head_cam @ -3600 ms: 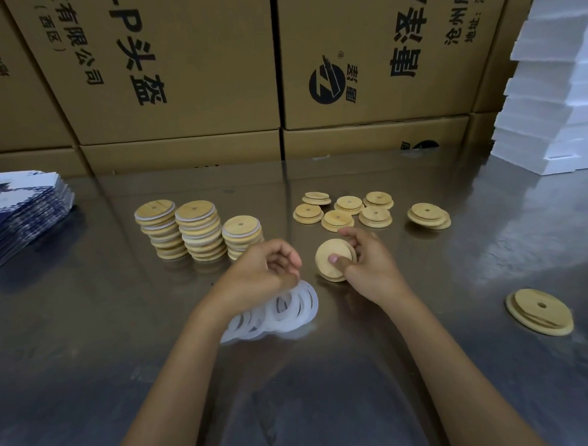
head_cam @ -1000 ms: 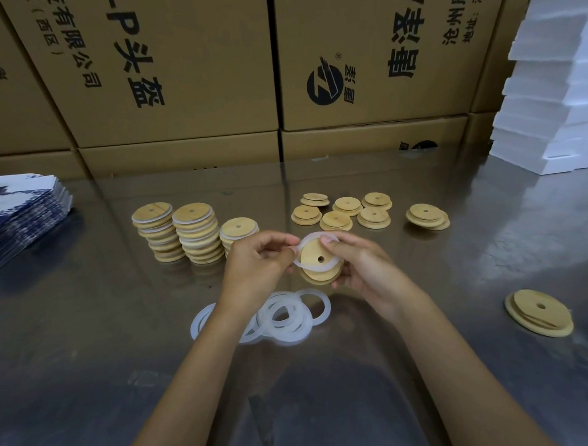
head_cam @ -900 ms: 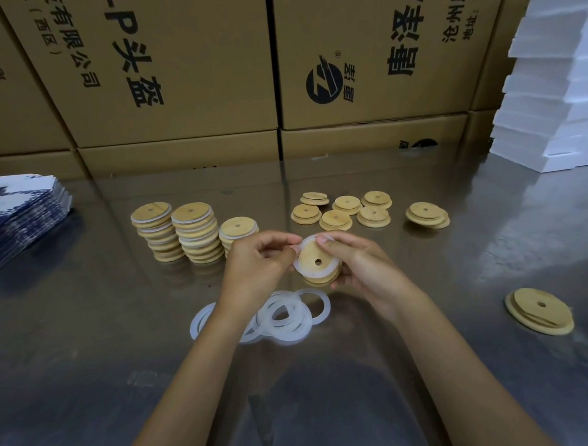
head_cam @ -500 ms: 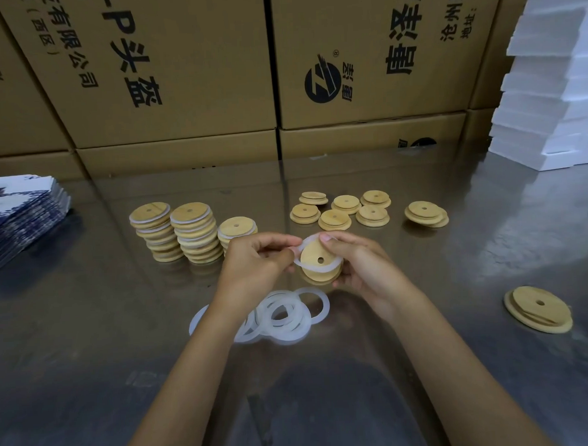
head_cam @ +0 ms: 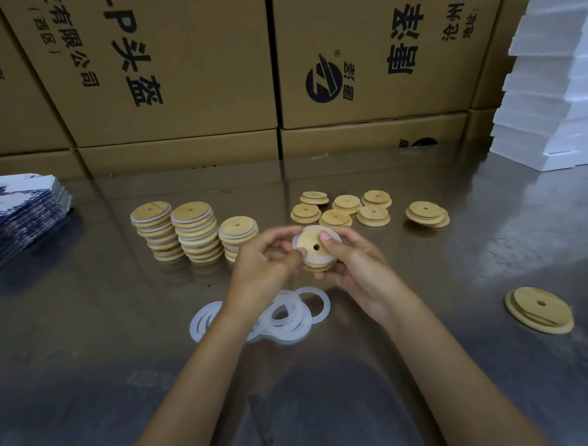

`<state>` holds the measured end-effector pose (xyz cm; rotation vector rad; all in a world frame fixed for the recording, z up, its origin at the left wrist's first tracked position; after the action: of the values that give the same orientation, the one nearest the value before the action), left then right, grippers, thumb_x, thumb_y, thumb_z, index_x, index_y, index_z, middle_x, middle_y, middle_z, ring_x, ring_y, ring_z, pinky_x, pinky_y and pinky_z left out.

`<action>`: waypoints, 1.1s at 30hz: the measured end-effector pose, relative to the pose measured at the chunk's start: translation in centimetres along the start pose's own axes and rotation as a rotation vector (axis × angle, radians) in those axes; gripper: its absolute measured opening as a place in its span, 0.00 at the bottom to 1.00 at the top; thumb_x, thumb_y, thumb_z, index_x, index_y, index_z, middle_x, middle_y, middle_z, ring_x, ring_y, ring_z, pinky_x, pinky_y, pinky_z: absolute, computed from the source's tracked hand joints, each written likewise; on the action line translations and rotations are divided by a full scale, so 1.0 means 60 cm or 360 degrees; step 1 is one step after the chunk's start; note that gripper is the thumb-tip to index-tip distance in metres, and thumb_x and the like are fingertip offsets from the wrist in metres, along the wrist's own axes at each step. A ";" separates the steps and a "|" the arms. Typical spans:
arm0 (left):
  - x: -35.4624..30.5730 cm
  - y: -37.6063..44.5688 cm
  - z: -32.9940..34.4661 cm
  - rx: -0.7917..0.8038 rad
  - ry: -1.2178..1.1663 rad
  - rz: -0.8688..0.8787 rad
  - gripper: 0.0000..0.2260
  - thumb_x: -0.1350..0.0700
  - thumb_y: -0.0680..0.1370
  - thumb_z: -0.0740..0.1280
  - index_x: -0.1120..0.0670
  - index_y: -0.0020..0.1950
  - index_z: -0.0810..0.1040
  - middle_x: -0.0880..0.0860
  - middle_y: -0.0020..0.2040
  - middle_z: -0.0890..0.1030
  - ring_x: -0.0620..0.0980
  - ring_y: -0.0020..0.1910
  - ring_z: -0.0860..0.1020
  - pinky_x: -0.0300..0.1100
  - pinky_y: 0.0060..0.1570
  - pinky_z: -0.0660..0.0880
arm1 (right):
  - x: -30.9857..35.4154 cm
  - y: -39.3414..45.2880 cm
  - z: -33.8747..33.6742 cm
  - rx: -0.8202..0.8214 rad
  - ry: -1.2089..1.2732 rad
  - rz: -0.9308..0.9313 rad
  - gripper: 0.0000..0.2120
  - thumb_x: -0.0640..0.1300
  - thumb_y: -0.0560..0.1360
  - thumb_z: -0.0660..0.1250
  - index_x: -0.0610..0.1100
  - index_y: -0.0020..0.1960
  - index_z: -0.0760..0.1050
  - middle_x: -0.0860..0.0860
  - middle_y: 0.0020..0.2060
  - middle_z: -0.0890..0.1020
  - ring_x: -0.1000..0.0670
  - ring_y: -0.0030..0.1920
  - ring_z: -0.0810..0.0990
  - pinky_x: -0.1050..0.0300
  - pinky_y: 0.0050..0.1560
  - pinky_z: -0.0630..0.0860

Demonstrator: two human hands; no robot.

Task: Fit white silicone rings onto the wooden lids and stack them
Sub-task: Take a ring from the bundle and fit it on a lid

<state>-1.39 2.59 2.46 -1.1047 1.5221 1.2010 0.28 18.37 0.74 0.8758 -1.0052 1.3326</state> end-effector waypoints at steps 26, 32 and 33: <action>0.005 0.002 -0.007 -0.0120 0.0514 0.0185 0.04 0.59 0.77 0.70 0.51 0.43 0.81 0.44 0.38 0.84 0.37 0.39 0.81 0.29 0.38 0.73 | -0.001 -0.003 0.002 0.0218 -0.0679 -0.0122 0.11 0.35 0.76 0.72 0.42 0.58 0.78 0.45 0.49 0.87 0.51 0.47 0.83 0.55 0.50 0.81; -0.003 0.000 -0.014 -0.0126 0.0517 0.0193 0.05 0.61 0.78 0.67 0.53 0.44 0.81 0.45 0.37 0.84 0.37 0.37 0.80 0.26 0.35 0.71 | -0.001 -0.003 0.004 0.0193 -0.0633 -0.0169 0.12 0.35 0.76 0.72 0.44 0.58 0.80 0.46 0.48 0.86 0.52 0.48 0.83 0.58 0.49 0.79; -0.003 0.000 -0.016 -0.0126 0.0533 0.0199 0.05 0.61 0.78 0.67 0.53 0.44 0.81 0.45 0.38 0.84 0.37 0.37 0.80 0.26 0.35 0.71 | 0.000 -0.004 0.004 0.0189 -0.0608 -0.0169 0.12 0.35 0.76 0.72 0.44 0.58 0.80 0.45 0.50 0.86 0.51 0.49 0.83 0.56 0.51 0.79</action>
<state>-1.43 1.69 2.79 -1.3305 1.8323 1.2122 0.47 18.14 0.85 1.2898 -1.1605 1.1674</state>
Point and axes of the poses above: each hand's wrist, its own y-axis towards the middle knuckle, its own z-axis out of the palm, x = y × z, the point moved 1 cm from there along y, towards the middle knuckle
